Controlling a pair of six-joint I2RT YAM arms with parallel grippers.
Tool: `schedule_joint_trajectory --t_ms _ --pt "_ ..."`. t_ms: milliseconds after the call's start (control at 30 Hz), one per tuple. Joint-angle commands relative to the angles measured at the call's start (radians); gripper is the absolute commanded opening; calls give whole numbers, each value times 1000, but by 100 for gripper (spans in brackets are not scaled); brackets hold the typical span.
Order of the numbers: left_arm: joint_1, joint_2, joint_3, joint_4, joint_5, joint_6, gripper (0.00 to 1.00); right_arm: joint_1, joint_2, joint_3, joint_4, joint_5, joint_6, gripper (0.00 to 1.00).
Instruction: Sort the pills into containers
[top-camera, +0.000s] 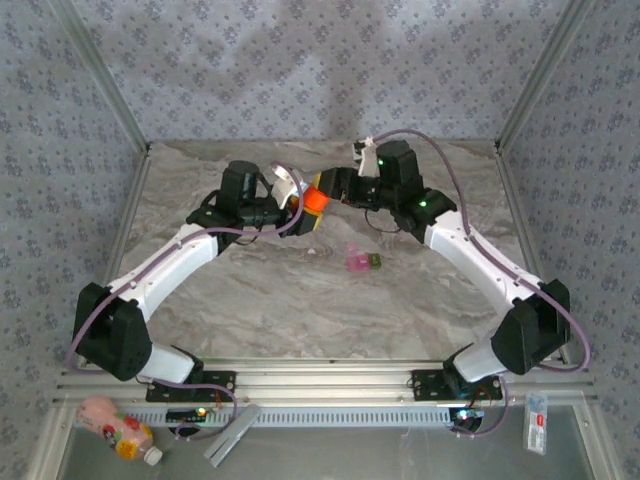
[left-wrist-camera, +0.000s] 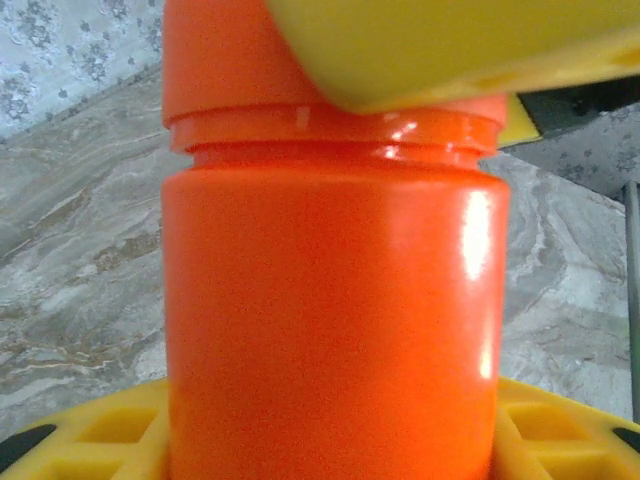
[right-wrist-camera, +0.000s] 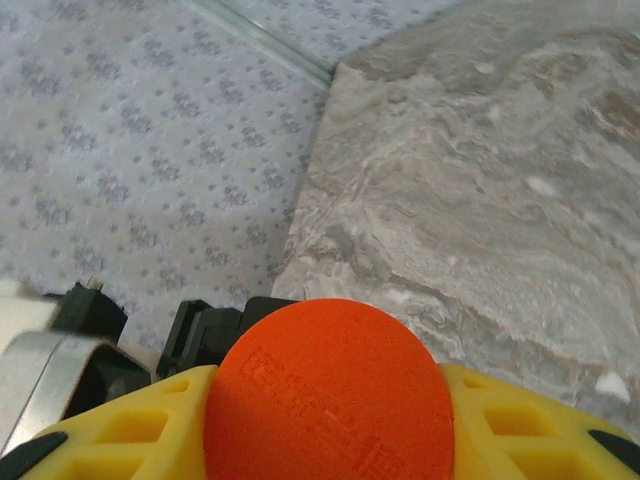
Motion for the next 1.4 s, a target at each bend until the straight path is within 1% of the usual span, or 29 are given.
schedule_joint_trajectory --t_ms 0,67,100,133,167,333,400,433,467,500,567,633,700,733,800,833,867,900,1033,1200,1367 --pt "-10 -10 25 3 48 20 0 -62 38 -79 325 -322 -226 47" --pt "-10 -12 24 3 49 19 0 -109 80 -106 485 -413 -133 47" --pt "-8 -12 23 6 48 19 0 -126 98 -123 570 -436 -94 46" --pt "-9 -12 23 7 47 17 0 -136 105 -146 614 -442 -40 46" --pt "-8 -15 20 9 48 15 0 -138 107 -152 635 -441 -24 46" --pt "-8 -16 18 14 47 10 0 -135 94 -152 600 -417 -31 47" --pt "-8 -16 20 15 46 10 0 -136 75 -162 588 -388 -23 54" --pt "-10 -16 21 15 45 10 0 -139 62 -166 569 -367 -20 61" --pt "-8 -16 22 13 44 11 0 -141 49 -163 543 -350 -20 65" --pt "-9 -17 22 13 44 12 0 -143 37 -160 516 -335 -20 67" --pt "-10 -17 23 12 42 13 0 -147 13 -148 450 -302 -13 74" --pt "-9 -19 25 9 41 15 0 -150 -17 -142 402 -274 1 78" --pt "-9 -21 26 8 41 15 0 -151 -46 -129 331 -232 11 78" --pt "-8 -20 24 6 41 17 0 -149 -61 -124 269 -187 21 78" --pt "-10 -21 24 6 41 19 0 -138 -89 -69 109 -60 44 78" --pt "-9 -20 24 5 40 20 0 -134 -99 -49 7 29 71 78" --pt "-9 -18 26 3 39 21 0 -133 -103 -33 -69 81 93 78" --pt "-8 -19 27 2 39 21 0 -131 -105 -25 -105 112 115 78" --pt "-8 -18 27 1 39 22 0 -99 -107 -8 -126 154 188 79" --pt "-10 -15 28 1 41 19 0 -26 -62 58 -152 175 157 81" --pt "-9 -15 29 3 43 18 0 16 -25 87 -144 174 157 81"
